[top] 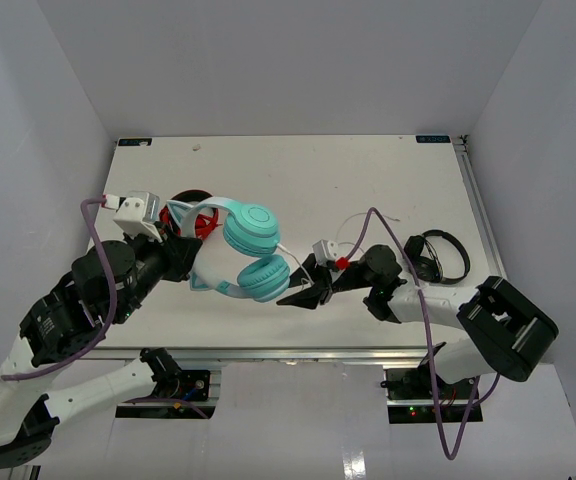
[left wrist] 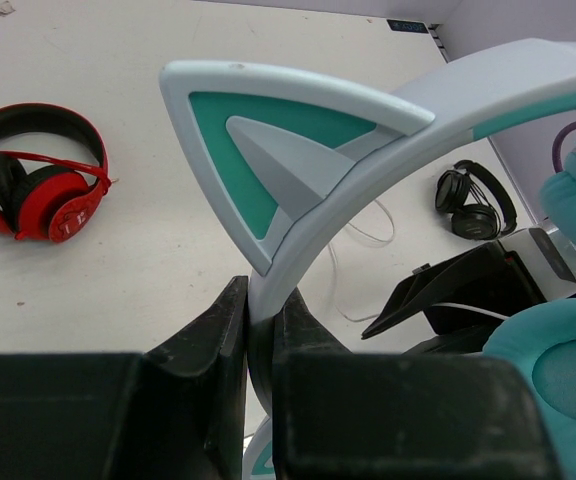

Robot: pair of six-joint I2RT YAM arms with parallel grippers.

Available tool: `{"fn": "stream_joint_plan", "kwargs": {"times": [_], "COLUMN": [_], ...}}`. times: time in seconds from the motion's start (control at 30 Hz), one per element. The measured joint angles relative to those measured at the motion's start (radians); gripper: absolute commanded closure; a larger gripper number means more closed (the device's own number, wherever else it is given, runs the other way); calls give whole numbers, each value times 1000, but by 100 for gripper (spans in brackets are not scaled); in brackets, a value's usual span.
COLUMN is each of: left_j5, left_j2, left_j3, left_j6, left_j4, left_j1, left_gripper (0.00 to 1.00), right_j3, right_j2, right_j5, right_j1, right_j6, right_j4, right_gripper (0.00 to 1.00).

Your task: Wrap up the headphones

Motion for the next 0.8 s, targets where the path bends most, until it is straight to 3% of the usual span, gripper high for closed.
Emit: {"fn": "stream_joint_plan", "kwargs": {"times": [0.07,0.2,0.4,0.8], "left_j5": [2,10,84,482], "left_j2": [-4,-15,-39,-41], "left_j3": [-2,-6,-33,-98], "left_j6": [-2,-8,-5,35], "left_j4": [8,18,54,147], "left_j1": [0,0,0,0], "left_gripper": [100,100,100,100], "right_j3": [0,0,8,154], "right_j2": [15,45,76,95], "right_j5": [0,0,20,67], "right_j1": [0,0,0,0], "right_j6": [13,38,53,31], "right_j4": [17,30,39,-94], "right_gripper": [61,91,92,92]}}
